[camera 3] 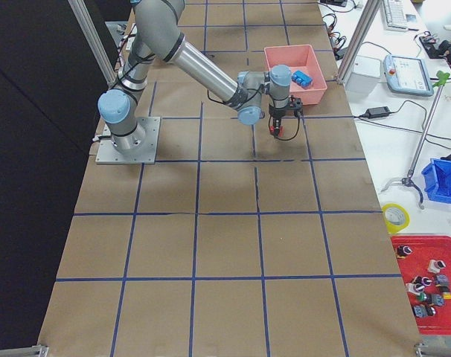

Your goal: Put all blocks into box

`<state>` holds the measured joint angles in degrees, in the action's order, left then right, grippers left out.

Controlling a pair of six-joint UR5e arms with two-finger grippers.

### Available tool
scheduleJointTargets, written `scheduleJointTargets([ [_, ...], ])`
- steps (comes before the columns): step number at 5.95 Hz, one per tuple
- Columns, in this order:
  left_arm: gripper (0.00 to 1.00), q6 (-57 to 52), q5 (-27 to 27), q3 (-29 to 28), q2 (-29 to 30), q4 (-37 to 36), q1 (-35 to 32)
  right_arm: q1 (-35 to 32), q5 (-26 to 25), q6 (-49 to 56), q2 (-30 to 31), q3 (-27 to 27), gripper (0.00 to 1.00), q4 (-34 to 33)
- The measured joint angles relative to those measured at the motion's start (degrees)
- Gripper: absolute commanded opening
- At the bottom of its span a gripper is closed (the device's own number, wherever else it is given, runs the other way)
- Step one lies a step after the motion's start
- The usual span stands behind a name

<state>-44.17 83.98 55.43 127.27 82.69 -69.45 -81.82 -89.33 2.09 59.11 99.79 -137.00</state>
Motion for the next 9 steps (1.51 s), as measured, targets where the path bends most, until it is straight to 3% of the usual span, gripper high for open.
scheduleJointTargets([
  [2, 0.00, 18.9, -0.3, -6.1, 1.5, 3.8, -8.3, -0.1, -0.1, 1.1, 1.4, -1.4, 0.02, 1.9],
  [3, 0.00, 29.7, -0.5, -9.1, 3.2, 4.0, -13.4, -0.1, -0.2, 2.6, 3.0, -4.7, 0.02, 6.6],
  [5, 0.00, 49.0, -0.7, -16.6, 9.2, 4.0, -23.1, -1.2, 1.6, 3.4, 4.3, -17.7, 0.03, 22.7],
  [6, 0.00, 54.6, -0.5, -18.4, 12.4, 3.1, -26.6, -2.9, 5.3, 3.1, 3.8, -23.3, 0.04, 27.6],
  [7, 0.16, 57.8, 0.0, -18.7, 15.1, 1.2, -29.0, -5.0, 10.0, 2.1, 2.8, -26.1, 0.04, 29.2],
  [8, 0.84, 60.1, 0.3, -18.6, 17.2, -1.0, -30.4, -7.2, 15.8, 0.6, 1.1, -27.2, 0.06, 28.8],
  [9, 0.99, 61.0, 0.4, -18.1, 18.0, -2.2, -31.0, -9.0, 20.9, -0.5, -0.8, -27.5, 0.49, 26.4],
])
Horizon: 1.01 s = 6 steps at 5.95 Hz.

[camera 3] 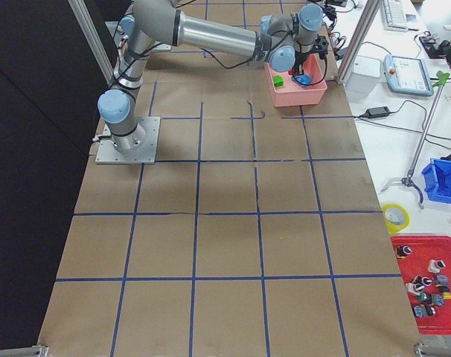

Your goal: Put all blocks into box

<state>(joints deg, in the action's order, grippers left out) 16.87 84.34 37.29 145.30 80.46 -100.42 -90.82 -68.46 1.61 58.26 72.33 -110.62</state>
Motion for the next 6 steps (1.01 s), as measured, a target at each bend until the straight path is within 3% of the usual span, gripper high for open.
scheduleJointTargets([
  [1, 0.99, 0.1, 0.0, 0.9, -0.4, -0.2, -0.1, -1.3, 4.1, -1.7, -1.7, -0.1, 0.99, -2.8],
  [3, 1.00, -1.6, 0.0, 2.9, -4.3, 1.7, 2.0, -2.2, 10.0, -4.5, -3.0, -0.1, 1.00, -4.2],
  [5, 0.99, -9.1, 0.0, 3.6, -9.8, 7.9, 7.6, -2.1, 10.3, -4.3, -2.7, 0.2, 1.00, -3.7],
  [6, 0.99, -12.8, 0.7, 3.9, -12.9, 12.0, 10.0, -1.8, 8.0, -4.2, -2.1, 0.6, 1.00, -3.5],
])
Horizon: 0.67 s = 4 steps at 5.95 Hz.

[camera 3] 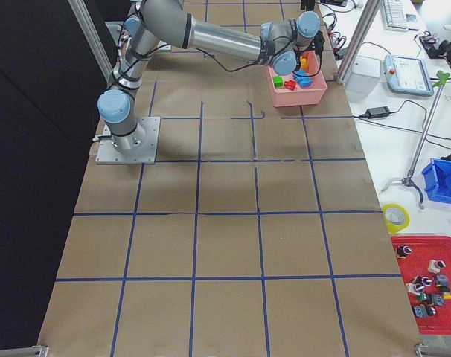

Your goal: Put all blocks into box

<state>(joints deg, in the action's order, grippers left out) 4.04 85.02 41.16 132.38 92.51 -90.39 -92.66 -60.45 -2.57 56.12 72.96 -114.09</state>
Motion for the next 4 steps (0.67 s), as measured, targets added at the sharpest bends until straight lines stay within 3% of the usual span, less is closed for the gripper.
scheduleJointTargets([
  [2, 0.99, -5.5, 1.6, 5.6, -9.3, 6.3, 3.0, 1.8, -9.6, 3.2, 3.3, 0.1, 1.00, 7.3],
  [4, 0.99, -6.6, 1.6, 20.2, -22.7, 6.9, 3.6, 3.4, -16.5, 10.0, 10.1, 0.2, 1.00, 18.7],
])
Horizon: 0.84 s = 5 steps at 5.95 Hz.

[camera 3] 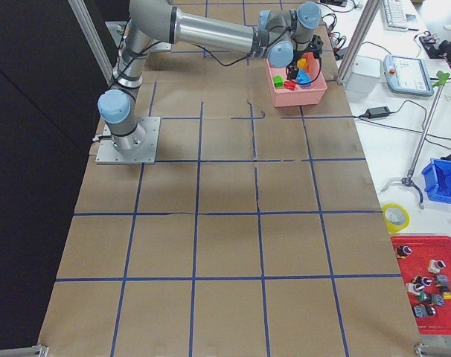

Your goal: Put all blocks into box

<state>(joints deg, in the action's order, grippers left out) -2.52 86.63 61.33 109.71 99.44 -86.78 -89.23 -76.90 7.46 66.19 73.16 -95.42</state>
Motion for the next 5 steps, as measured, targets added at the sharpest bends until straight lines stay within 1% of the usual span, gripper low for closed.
scheduleJointTargets([
  [1, 0.99, -0.1, -0.1, 6.9, -5.5, -1.4, 0.0, -0.2, -2.9, 0.9, 5.1, 0.7, 1.00, 7.1],
  [2, 0.99, 0.0, 0.0, 12.3, -9.3, -3.4, -0.1, -0.9, -4.0, 1.2, 11.0, 1.8, 1.00, 14.0],
  [3, 0.99, 0.0, 0.1, 16.2, -11.8, -5.3, -0.1, -2.8, -6.0, 1.2, 15.7, 3.6, 1.00, 16.0],
  [4, 0.99, 0.0, 0.8, 18.9, -13.3, -7.2, -0.1, -5.6, -10.5, 0.8, 18.6, 6.4, 1.00, 14.7],
  [5, 0.99, 0.1, 2.0, 20.5, -14.0, -8.4, -0.2, -7.4, -13.9, -0.2, 20.9, 10.7, 1.00, 11.8],
])
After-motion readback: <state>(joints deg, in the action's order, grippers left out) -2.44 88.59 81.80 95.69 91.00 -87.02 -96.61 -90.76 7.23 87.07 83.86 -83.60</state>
